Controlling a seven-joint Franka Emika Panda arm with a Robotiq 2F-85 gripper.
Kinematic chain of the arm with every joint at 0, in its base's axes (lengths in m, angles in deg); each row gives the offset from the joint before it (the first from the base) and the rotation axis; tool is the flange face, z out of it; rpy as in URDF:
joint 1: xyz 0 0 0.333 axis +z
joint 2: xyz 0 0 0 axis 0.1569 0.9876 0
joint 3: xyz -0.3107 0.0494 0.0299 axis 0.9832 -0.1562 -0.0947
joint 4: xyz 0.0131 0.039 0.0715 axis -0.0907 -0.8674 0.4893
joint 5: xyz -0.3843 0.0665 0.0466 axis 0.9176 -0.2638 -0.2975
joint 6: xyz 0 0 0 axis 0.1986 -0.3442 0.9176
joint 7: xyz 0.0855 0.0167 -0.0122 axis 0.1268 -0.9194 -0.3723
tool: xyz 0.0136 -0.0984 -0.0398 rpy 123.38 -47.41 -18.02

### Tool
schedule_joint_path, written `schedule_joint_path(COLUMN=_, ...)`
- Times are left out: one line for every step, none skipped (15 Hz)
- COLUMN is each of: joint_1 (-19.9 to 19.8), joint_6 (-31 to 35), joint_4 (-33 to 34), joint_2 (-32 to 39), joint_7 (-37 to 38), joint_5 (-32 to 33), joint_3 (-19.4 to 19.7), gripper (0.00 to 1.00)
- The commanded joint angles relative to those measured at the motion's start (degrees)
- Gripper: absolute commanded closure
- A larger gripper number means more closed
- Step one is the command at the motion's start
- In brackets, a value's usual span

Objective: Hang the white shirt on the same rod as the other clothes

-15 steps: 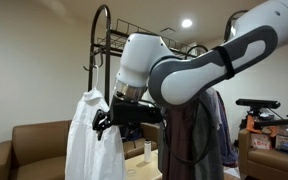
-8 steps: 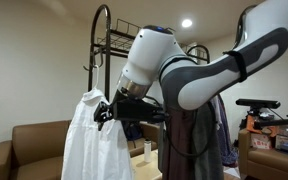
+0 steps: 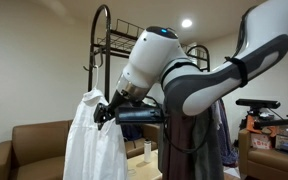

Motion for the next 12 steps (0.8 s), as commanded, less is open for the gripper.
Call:
schedule_joint_path(joint_1=-2.74, joint_6=-1.20, joint_4=-0.99, joint_2=-1.93, joint_7=-5.23, joint_5=-0.37, joint_3=-3.04, gripper=0.47)
schedule_joint_path(joint_1=-3.06, joint_6=-1.97, joint_4=-1.00, joint_2=-2.26, joint_7=-6.83, joint_5=-0.98, joint_3=-3.53, gripper=0.53)
schedule_joint_path(joint_1=-3.70, joint_6=-1.58, joint_4=-1.20, joint_2=-2.67, joint_7=-8.53, joint_5=-2.34, joint_3=-4.30, gripper=0.61)
schedule_joint_path(joint_1=-3.98, joint_6=-2.23, joint_4=-0.89, joint_2=-3.00, joint_7=-10.01, joint_5=-3.26, joint_3=-4.68, gripper=0.67)
schedule_joint_path(joint_1=-4.41, joint_6=-2.76, joint_4=-0.71, joint_2=-3.26, joint_7=-11.83, joint_5=-4.35, joint_3=-5.22, gripper=0.72)
schedule_joint_path(joint_1=-5.05, joint_6=-2.69, joint_4=-0.54, joint_2=-3.43, joint_7=-14.13, joint_5=-6.25, joint_3=-5.93, gripper=0.80)
schedule_joint_path(joint_1=-5.10, joint_6=-3.27, joint_4=-0.15, joint_2=-3.59, joint_7=-15.07, joint_5=-7.04, joint_3=-5.95, gripper=0.85)
schedule_joint_path(joint_1=-5.23, joint_6=-3.47, joint_4=0.30, joint_2=-3.65, joint_7=-16.02, joint_5=-7.83, joint_3=-6.00, gripper=0.90)
schedule_joint_path(joint_1=-5.33, joint_6=-3.65, joint_4=0.75, joint_2=-3.61, joint_7=-16.93, joint_5=-8.65, joint_3=-5.99, gripper=0.91)
schedule_joint_path(joint_1=-5.42, joint_6=-3.69, joint_4=1.16, joint_2=-3.55, joint_7=-17.81, joint_5=-9.33, joint_3=-6.00, gripper=0.93)
schedule_joint_path(joint_1=-5.51, joint_6=-3.49, joint_4=1.41, joint_2=-3.56, joint_7=-18.38, joint_5=-9.99, joint_3=-5.97, gripper=0.95)
schedule_joint_path(joint_1=-5.49, joint_6=-3.41, joint_4=1.71, joint_2=-3.50, joint_7=-18.49, joint_5=-10.16, joint_3=-5.78, gripper=0.96)
